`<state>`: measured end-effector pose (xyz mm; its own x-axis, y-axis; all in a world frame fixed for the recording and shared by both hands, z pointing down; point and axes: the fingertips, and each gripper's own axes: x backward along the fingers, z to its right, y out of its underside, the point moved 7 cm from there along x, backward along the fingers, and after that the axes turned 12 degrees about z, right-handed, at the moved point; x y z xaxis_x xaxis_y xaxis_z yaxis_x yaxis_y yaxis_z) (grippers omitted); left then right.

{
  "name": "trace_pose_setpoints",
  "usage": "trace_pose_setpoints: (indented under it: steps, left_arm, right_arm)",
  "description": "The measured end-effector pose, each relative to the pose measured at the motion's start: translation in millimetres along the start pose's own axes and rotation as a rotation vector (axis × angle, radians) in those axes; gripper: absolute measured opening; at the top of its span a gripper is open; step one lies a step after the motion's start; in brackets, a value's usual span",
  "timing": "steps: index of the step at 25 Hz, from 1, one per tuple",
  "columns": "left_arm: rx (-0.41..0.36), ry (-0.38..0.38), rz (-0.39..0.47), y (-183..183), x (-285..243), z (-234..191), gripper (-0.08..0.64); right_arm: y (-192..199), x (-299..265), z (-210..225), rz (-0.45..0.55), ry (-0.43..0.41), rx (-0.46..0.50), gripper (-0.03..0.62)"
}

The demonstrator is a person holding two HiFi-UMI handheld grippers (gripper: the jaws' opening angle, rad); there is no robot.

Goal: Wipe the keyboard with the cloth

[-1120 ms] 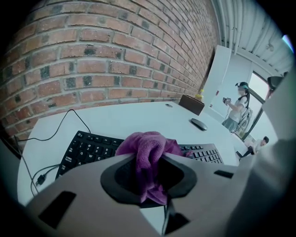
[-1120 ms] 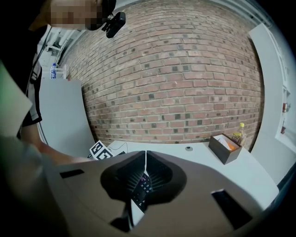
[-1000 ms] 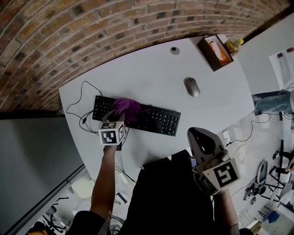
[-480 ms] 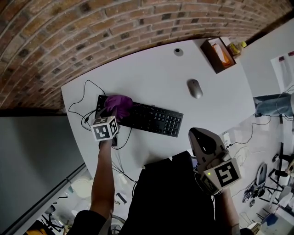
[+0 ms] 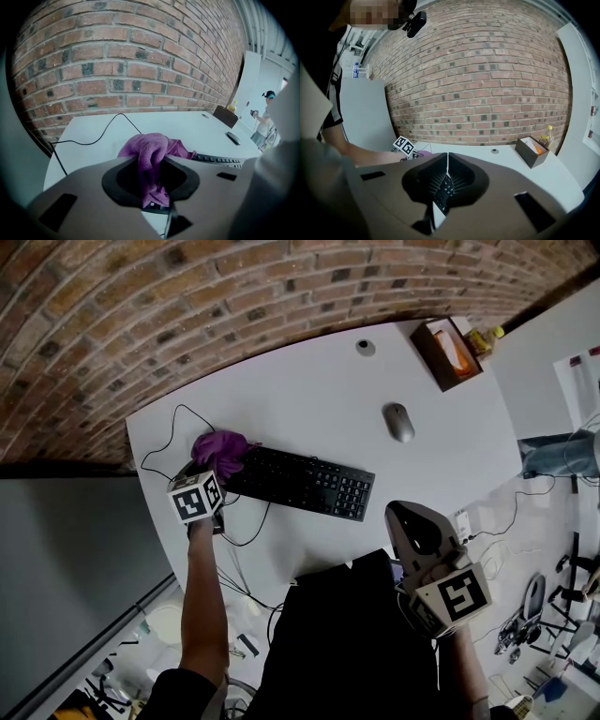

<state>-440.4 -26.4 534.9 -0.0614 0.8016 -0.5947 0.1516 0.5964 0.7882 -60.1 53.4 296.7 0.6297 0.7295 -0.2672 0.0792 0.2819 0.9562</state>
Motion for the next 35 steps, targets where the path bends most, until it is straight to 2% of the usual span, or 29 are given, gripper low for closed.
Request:
trace_pose_setpoints:
  steps: [6, 13, 22, 35]
  left_arm:
    - [0.021, -0.043, -0.011, 3, 3, -13, 0.1]
    - [0.026, -0.039, -0.023, 11, 9, -4, 0.1]
    - [0.028, -0.008, -0.04, 23, 17, 15, 0.1]
    - [-0.002, 0.081, -0.058, 36, 19, 69, 0.1]
  right_arm:
    - [0, 0, 2, 0.002, -0.002, -0.006, 0.02]
    - [0, 1, 1, 0.011, -0.009, -0.007, 0.02]
    - [2, 11, 2, 0.024, 0.0, -0.014, 0.02]
    - [10, 41, 10, 0.027, 0.041, -0.033, 0.02]
